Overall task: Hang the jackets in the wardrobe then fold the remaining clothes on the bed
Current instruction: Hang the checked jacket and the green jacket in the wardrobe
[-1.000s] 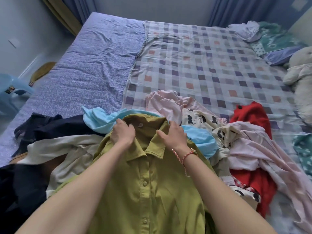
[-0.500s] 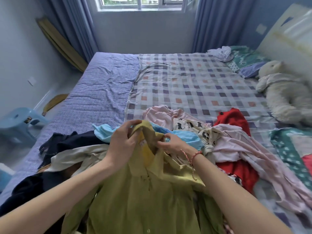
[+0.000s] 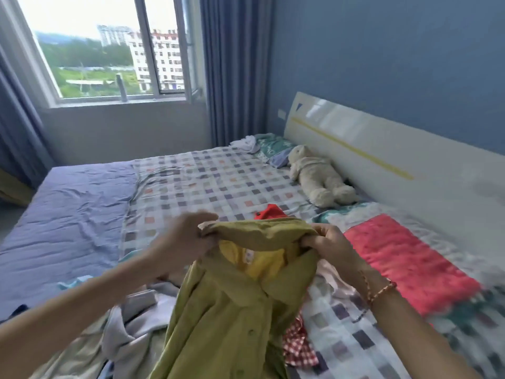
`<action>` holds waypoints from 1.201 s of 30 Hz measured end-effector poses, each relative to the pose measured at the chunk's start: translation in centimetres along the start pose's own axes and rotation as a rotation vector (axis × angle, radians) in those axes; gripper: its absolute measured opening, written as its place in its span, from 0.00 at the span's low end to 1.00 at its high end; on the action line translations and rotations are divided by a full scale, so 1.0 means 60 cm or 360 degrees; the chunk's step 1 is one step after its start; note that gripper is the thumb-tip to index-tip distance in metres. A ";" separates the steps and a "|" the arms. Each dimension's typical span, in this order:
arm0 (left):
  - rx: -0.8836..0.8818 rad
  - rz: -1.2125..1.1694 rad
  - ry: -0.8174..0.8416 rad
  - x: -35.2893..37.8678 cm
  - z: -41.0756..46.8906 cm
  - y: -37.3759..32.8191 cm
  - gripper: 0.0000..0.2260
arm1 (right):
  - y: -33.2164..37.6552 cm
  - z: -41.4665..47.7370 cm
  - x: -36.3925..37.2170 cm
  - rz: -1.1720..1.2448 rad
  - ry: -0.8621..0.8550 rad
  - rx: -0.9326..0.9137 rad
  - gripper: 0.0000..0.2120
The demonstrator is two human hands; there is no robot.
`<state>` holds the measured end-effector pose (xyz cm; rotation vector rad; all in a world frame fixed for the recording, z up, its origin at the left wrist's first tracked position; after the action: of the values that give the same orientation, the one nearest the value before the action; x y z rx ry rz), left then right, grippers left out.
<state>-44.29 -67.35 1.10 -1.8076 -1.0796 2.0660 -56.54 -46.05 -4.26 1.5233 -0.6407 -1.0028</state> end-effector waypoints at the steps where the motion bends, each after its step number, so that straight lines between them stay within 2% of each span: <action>1: -0.0001 0.0088 0.0180 0.032 -0.001 -0.011 0.10 | 0.018 -0.038 -0.033 -0.0046 -0.0079 -0.0047 0.02; 3: 0.0145 0.0467 0.0461 0.103 -0.017 -0.055 0.04 | 0.038 -0.134 -0.100 -0.0159 -0.0299 -0.0110 0.09; 4: 0.0202 0.0626 0.0543 0.128 -0.030 -0.076 0.07 | 0.044 -0.172 -0.124 -0.0222 -0.0396 -0.0133 0.12; 5: 0.0337 0.0753 0.0656 0.162 -0.059 -0.115 0.10 | 0.051 -0.241 -0.160 -0.0350 -0.0596 -0.0137 0.13; 7: 0.0546 0.0874 0.0808 0.212 -0.111 -0.189 0.07 | 0.056 -0.364 -0.217 -0.0536 -0.0924 -0.0122 0.13; 8: 0.0572 0.0910 0.0828 0.215 -0.117 -0.202 0.06 | 0.060 -0.381 -0.229 -0.0595 -0.0976 -0.0102 0.13; 9: 0.0745 0.0923 0.0910 0.248 -0.159 -0.261 0.06 | 0.071 -0.475 -0.257 -0.0690 -0.1144 -0.0008 0.14; 11: 0.0895 0.0862 0.0947 0.255 -0.201 -0.320 0.06 | 0.087 -0.547 -0.275 -0.0803 -0.1225 0.0075 0.17; 12: 0.1056 0.0800 0.1014 0.285 -0.263 -0.386 0.06 | 0.112 -0.654 -0.297 -0.0916 -0.1432 0.0131 0.19; 13: 0.1134 0.0750 0.1038 0.294 -0.299 -0.420 0.06 | 0.122 -0.707 -0.309 -0.0974 -0.1514 0.0188 0.20; 17: 0.1451 0.0455 0.1189 0.344 -0.470 -0.554 0.08 | 0.149 -0.942 -0.344 -0.1020 -0.1887 0.0403 0.22; 19: 0.1521 0.0279 0.1308 0.364 -0.548 -0.603 0.09 | 0.155 -1.041 -0.349 -0.0976 -0.2037 0.0473 0.20; 23: 0.1599 0.0314 0.1684 0.435 -0.738 -0.668 0.11 | 0.144 -1.262 -0.328 -0.0819 -0.2360 0.0689 0.10; 25: 0.1527 0.0298 0.1865 0.459 -0.786 -0.669 0.14 | 0.126 -1.302 -0.314 -0.0686 -0.2341 0.0807 0.11; 27: 0.1605 0.0185 0.2064 0.472 -0.873 -0.689 0.16 | 0.127 -1.384 -0.297 -0.0663 -0.2449 0.0901 0.12; 29: 0.1696 0.0075 0.2264 0.469 -0.983 -0.717 0.14 | 0.155 -1.484 -0.267 -0.0752 -0.2640 0.0963 0.13; 33: 0.1640 -0.0157 0.2645 0.445 -1.097 -0.739 0.09 | 0.179 -1.548 -0.202 -0.0669 -0.2760 0.1047 0.10; 36: 0.1574 -0.0261 0.2804 0.419 -1.141 -0.754 0.16 | 0.224 -1.582 -0.164 -0.0724 -0.2866 0.1066 0.10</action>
<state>-1.36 6.38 10.40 -1.7758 0.2867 0.1449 22.42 7.27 10.22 0.8616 -2.0315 -2.6694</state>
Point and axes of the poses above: each hand's wrist, its own z-axis towards the middle knuckle, its own x-axis out of the palm, y = z × x, the point moved 10 cm from there along z, towards the middle knuckle, and after that the axes turned 3 degrees about -x, right-handed, at the moved point
